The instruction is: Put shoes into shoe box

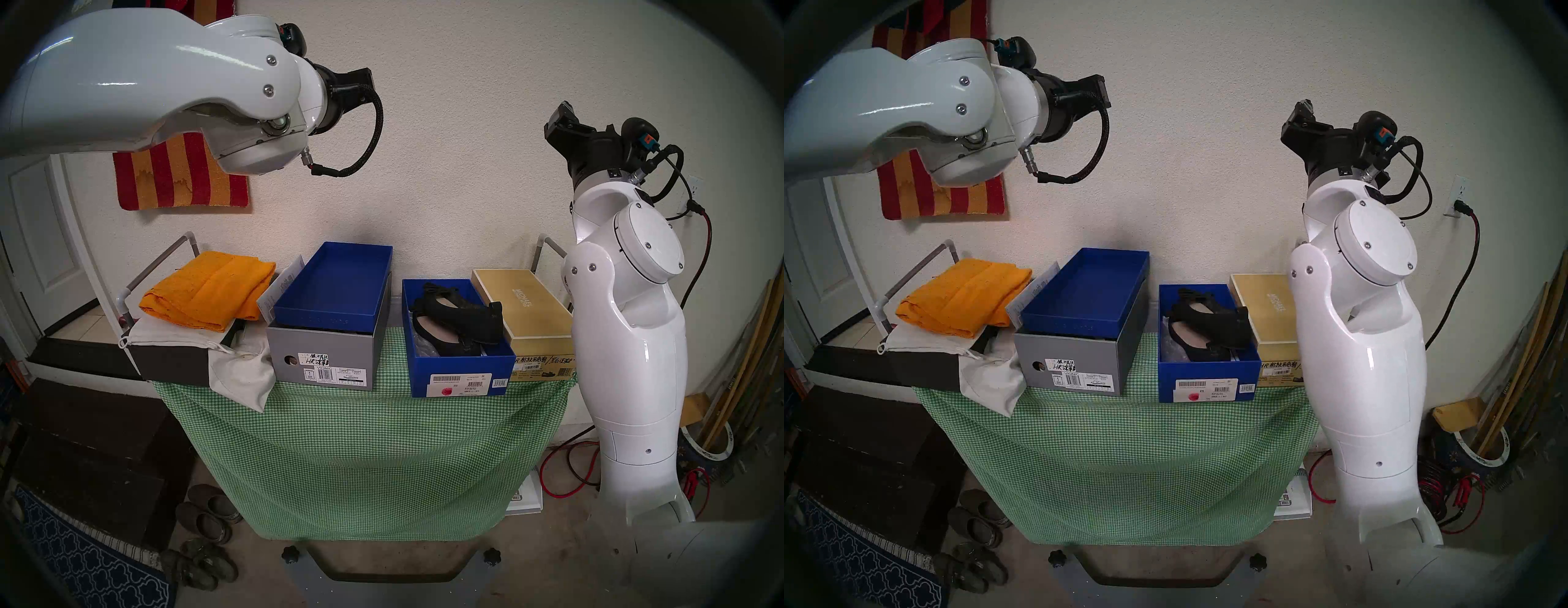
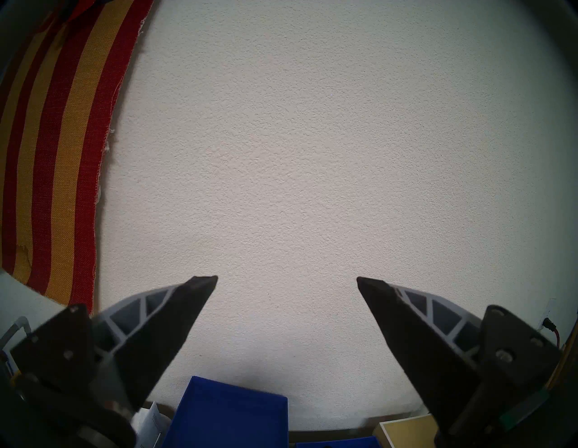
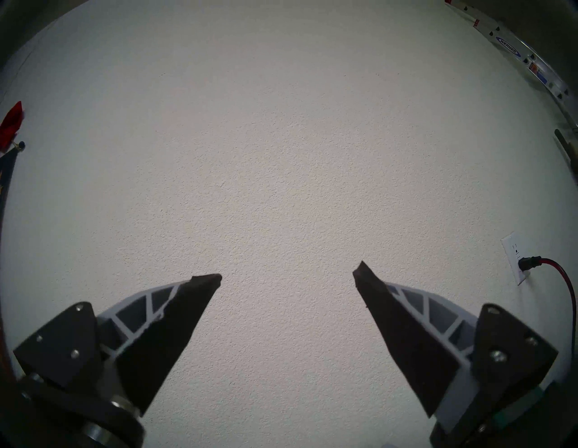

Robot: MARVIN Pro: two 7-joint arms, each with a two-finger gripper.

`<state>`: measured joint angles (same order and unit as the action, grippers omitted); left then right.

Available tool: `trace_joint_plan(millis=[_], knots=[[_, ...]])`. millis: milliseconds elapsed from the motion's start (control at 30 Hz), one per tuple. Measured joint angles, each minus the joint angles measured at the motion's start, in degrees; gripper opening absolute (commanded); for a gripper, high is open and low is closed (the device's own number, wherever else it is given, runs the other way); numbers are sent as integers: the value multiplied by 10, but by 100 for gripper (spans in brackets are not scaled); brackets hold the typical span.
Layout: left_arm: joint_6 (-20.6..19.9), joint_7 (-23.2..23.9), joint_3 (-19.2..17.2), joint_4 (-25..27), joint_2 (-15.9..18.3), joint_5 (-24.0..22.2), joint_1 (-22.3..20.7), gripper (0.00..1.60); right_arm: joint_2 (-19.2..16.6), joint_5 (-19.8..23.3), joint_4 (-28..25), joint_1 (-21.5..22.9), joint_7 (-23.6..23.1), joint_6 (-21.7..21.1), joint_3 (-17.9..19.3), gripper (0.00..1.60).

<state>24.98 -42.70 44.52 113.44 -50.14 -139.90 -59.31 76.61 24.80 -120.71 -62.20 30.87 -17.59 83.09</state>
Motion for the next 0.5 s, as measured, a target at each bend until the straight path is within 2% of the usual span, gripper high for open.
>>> trace_joint_plan(millis=[500], knots=[[0,0,0,0,0,0,0,160,10,3,-6,-7,8,21,3,160]])
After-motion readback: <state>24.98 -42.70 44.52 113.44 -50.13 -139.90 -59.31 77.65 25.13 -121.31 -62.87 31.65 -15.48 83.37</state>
